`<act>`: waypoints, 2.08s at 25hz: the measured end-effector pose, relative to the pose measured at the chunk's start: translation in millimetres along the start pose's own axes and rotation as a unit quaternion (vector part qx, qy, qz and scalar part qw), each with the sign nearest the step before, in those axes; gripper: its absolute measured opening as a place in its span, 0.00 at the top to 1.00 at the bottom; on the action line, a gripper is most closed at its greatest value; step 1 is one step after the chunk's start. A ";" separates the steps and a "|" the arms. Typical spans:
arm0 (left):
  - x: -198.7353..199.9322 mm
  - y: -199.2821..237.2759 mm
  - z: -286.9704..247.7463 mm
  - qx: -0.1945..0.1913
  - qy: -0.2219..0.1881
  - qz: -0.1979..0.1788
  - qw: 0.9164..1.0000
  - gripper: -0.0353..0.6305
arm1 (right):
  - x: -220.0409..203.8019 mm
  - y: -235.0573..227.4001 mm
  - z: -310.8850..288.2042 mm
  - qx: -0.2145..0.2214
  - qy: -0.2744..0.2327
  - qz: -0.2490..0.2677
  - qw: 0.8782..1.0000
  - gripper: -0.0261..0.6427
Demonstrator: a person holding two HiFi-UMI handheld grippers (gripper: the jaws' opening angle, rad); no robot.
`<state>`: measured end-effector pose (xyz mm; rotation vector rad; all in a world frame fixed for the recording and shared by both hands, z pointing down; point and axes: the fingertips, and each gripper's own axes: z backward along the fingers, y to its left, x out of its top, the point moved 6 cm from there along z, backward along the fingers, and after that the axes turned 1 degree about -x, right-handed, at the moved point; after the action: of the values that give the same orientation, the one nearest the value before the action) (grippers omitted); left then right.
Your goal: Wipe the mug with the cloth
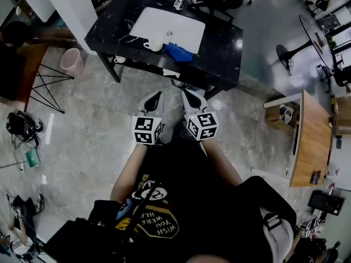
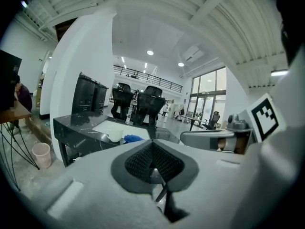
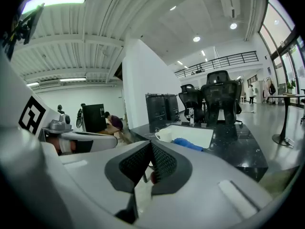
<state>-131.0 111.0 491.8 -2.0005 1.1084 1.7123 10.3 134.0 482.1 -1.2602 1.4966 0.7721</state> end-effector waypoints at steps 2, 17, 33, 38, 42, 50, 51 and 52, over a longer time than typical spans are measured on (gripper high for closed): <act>-0.7 1.4 -2.0 0.000 0.002 -0.001 1.000 0.94 | -0.8 -3.5 -2.3 -0.004 0.000 -0.003 1.000 0.96; -11.1 12.6 -36.7 0.022 0.034 0.036 0.999 0.94 | -14.2 -31.4 -29.8 0.011 0.062 -0.024 0.998 0.96; 33.7 83.8 -163.1 0.118 0.020 0.020 0.993 0.94 | -15.3 -146.4 -219.6 0.083 0.086 0.109 0.987 0.79; 40.2 104.8 -172.8 0.139 0.018 0.033 0.990 0.94 | -25.5 -166.1 -272.5 0.088 0.154 0.194 0.965 0.65; 41.7 132.4 -177.6 0.165 0.022 0.045 0.985 0.94 | -56.7 -167.4 -287.9 0.123 0.209 0.200 0.949 0.74; 61.2 180.0 -176.4 0.189 0.011 0.044 0.981 0.94 | -51.0 -164.8 -289.0 0.146 0.171 0.160 0.961 0.81; 62.1 183.4 -178.6 0.187 0.011 0.044 0.981 0.94 | -44.6 -163.9 -290.6 0.146 0.159 0.149 0.965 0.81; 63.3 186.0 -181.7 0.183 0.011 0.040 0.982 0.94 | -36.9 -162.6 -292.9 0.144 0.148 0.146 0.967 0.81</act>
<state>-131.6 -154.2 527.6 -1.7689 1.4110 1.3995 82.5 -162.0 626.1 -0.9745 1.9913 0.5390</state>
